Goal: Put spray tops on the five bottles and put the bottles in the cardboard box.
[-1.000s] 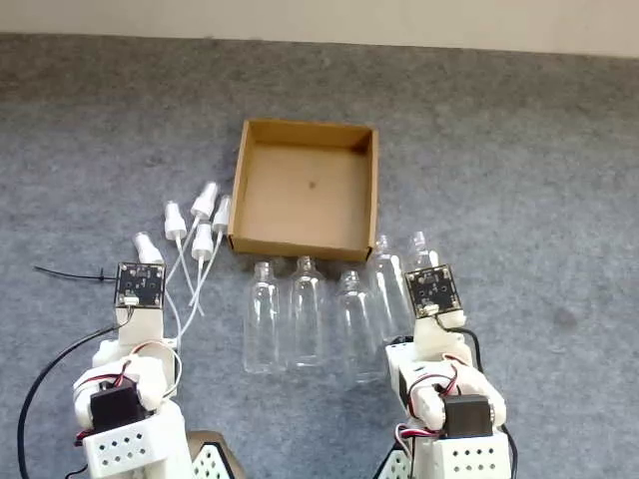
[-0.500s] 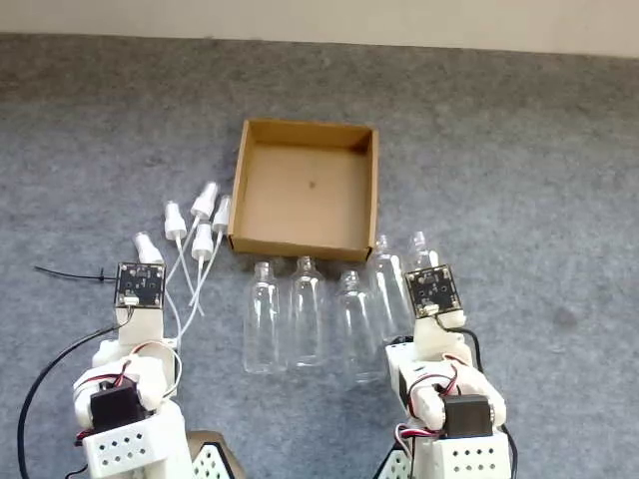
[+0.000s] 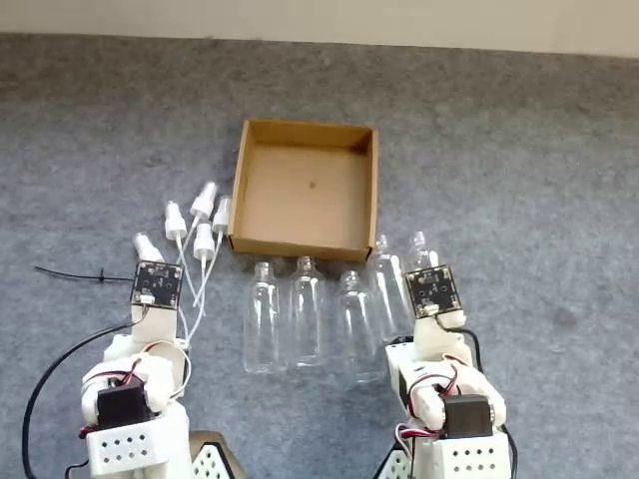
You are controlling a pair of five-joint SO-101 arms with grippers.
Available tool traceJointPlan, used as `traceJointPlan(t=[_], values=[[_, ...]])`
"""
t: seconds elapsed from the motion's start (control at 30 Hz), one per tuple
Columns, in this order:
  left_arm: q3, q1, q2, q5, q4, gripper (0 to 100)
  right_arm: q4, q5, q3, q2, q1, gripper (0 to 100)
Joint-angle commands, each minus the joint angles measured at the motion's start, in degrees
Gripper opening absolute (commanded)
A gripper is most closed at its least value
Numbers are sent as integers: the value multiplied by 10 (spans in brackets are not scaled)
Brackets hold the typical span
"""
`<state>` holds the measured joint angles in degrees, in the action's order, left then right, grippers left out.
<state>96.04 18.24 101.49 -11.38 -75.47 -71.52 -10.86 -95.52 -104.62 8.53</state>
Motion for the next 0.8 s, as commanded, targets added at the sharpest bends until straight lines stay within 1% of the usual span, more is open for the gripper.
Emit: traceJointPlan(t=[0.0,0.07,0.23,0.4,0.5,0.53,0.6,0.7,0.77], values=[[12,-26,5,-3,-2,104,-1,-4,-86,-7,-2,8],[12,-41,5,-4,-2,104,0,-3,-86,-7,-2,8],[12,-41,5,-4,-1,104,19,-4,-85,-7,-7,8],[12,-41,5,-4,-1,102,97,-8,-85,-7,-8,13],[12,-41,5,-4,-4,102,122,-70,-84,-7,-8,13],[12,-41,5,-4,-4,102,120,-84,-77,-7,-8,13],[12,-41,5,-4,-4,102,113,-86,-45,-7,-9,13],[12,-41,5,-4,-4,102,57,-90,10,-7,-20,15],[12,-41,5,-4,-4,101,28,-95,55,-7,-31,43]])
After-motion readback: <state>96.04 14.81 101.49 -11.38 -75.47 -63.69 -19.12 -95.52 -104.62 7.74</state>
